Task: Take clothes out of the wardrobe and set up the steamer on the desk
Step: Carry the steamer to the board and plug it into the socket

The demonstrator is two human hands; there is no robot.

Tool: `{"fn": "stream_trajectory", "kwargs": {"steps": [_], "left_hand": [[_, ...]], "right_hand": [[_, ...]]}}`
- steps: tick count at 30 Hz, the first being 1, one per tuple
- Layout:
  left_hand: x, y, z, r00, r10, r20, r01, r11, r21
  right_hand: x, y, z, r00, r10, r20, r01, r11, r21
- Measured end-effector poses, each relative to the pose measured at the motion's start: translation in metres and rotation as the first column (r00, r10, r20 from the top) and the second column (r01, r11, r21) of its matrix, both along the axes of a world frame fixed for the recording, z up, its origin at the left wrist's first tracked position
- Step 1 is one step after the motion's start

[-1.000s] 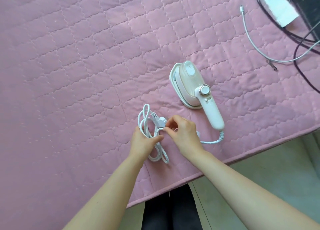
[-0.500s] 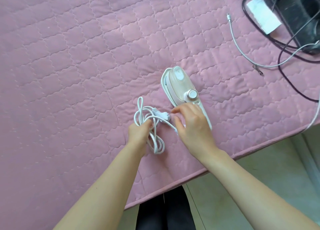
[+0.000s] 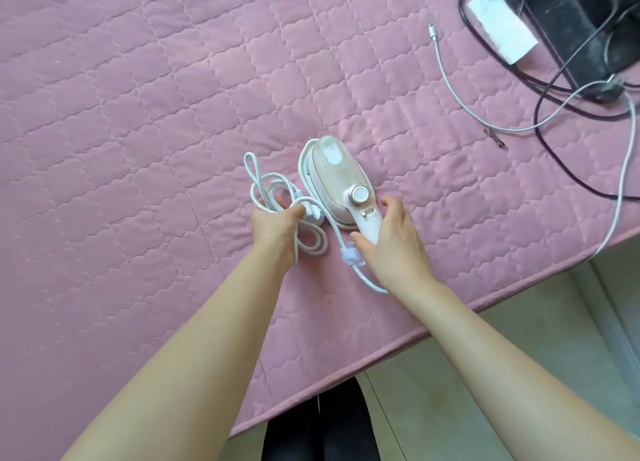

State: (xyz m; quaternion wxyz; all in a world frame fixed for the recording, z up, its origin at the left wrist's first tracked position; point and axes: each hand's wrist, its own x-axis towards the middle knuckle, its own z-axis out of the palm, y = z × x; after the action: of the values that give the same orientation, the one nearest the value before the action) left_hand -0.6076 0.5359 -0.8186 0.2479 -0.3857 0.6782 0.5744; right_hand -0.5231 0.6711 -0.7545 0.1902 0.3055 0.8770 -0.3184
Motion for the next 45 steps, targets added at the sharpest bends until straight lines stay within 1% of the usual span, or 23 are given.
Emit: {"fn": "stream_trajectory", "kwargs": {"steps": [3, 6, 8, 10, 16, 18, 20, 23, 26, 27, 29, 30, 32, 34, 37, 39, 41, 45], "left_hand": [[-0.001, 0.012, -0.004, 0.999, -0.016, -0.034, 0.011, 0.987, -0.160], [-0.002, 0.017, -0.006, 0.994, -0.101, -0.050, 0.088, 0.971, -0.220], [-0.004, 0.016, -0.011, 0.990, -0.137, -0.031, 0.127, 0.970, -0.206], [-0.006, 0.013, -0.014, 0.988, -0.156, -0.018, 0.151, 0.976, -0.159], [-0.016, 0.008, -0.017, 0.992, -0.099, 0.079, 0.100, 0.995, -0.007], [-0.017, 0.012, -0.015, 0.992, -0.091, 0.082, 0.092, 0.996, -0.001], [-0.016, 0.017, -0.017, 0.995, -0.080, 0.065, 0.083, 0.996, -0.030], [-0.015, 0.026, -0.016, 0.996, -0.079, 0.045, 0.085, 0.986, -0.146], [-0.014, 0.030, -0.016, 0.991, -0.131, 0.035, 0.135, 0.964, -0.227], [-0.015, 0.032, -0.017, 0.990, -0.131, 0.044, 0.137, 0.967, -0.214], [-0.017, 0.036, -0.015, 0.991, -0.108, 0.080, 0.118, 0.984, -0.133], [-0.018, 0.039, -0.014, 0.990, -0.101, 0.096, 0.110, 0.990, -0.091], [-0.022, 0.045, -0.014, 0.986, -0.131, 0.104, 0.138, 0.989, -0.061], [-0.022, 0.049, -0.012, 0.985, -0.144, 0.090, 0.152, 0.984, -0.088], [-0.018, 0.048, -0.008, 0.985, -0.150, 0.079, 0.160, 0.979, -0.128], [-0.014, 0.045, -0.003, 0.975, -0.220, 0.041, 0.224, 0.949, -0.223], [-0.008, 0.042, 0.001, 0.948, -0.319, 0.005, 0.302, 0.892, -0.338], [0.009, 0.040, 0.008, 0.939, -0.339, -0.057, 0.289, 0.867, -0.405]], "right_hand": [[-0.002, 0.001, 0.001, 0.999, -0.014, 0.044, 0.015, 0.999, -0.036], [-0.005, 0.002, 0.001, 0.995, -0.065, 0.082, 0.072, 0.994, -0.078], [-0.006, 0.003, 0.001, 0.989, -0.095, 0.109, 0.107, 0.988, -0.108], [-0.008, 0.004, 0.000, 0.988, -0.104, 0.110, 0.117, 0.986, -0.120], [-0.008, 0.005, -0.005, 0.988, -0.136, 0.069, 0.143, 0.982, -0.120], [-0.008, 0.006, -0.005, 0.987, -0.155, 0.050, 0.160, 0.981, -0.107], [-0.008, 0.007, -0.004, 0.986, -0.163, 0.030, 0.165, 0.982, -0.095], [-0.007, 0.007, -0.001, 0.990, -0.141, -0.001, 0.141, 0.988, -0.068], [-0.007, 0.008, 0.001, 0.992, -0.124, -0.029, 0.123, 0.992, -0.027], [-0.006, 0.008, 0.001, 0.991, -0.125, -0.040, 0.124, 0.992, -0.019], [-0.005, 0.009, 0.001, 0.987, -0.145, -0.066, 0.144, 0.989, -0.016], [-0.004, 0.010, 0.000, 0.982, -0.171, -0.081, 0.170, 0.985, -0.020], [-0.002, 0.010, -0.001, 0.966, -0.236, -0.105, 0.235, 0.972, -0.022], [0.001, 0.013, -0.001, 0.959, -0.258, -0.113, 0.259, 0.966, -0.011], [0.005, 0.017, 0.001, 0.959, -0.250, -0.134, 0.254, 0.967, 0.013], [0.007, 0.019, 0.002, 0.959, -0.241, -0.148, 0.248, 0.968, 0.030], [0.008, 0.022, 0.003, 0.958, -0.238, -0.158, 0.247, 0.968, 0.041], [0.012, 0.027, 0.005, 0.956, -0.246, -0.161, 0.258, 0.964, 0.058]]}}
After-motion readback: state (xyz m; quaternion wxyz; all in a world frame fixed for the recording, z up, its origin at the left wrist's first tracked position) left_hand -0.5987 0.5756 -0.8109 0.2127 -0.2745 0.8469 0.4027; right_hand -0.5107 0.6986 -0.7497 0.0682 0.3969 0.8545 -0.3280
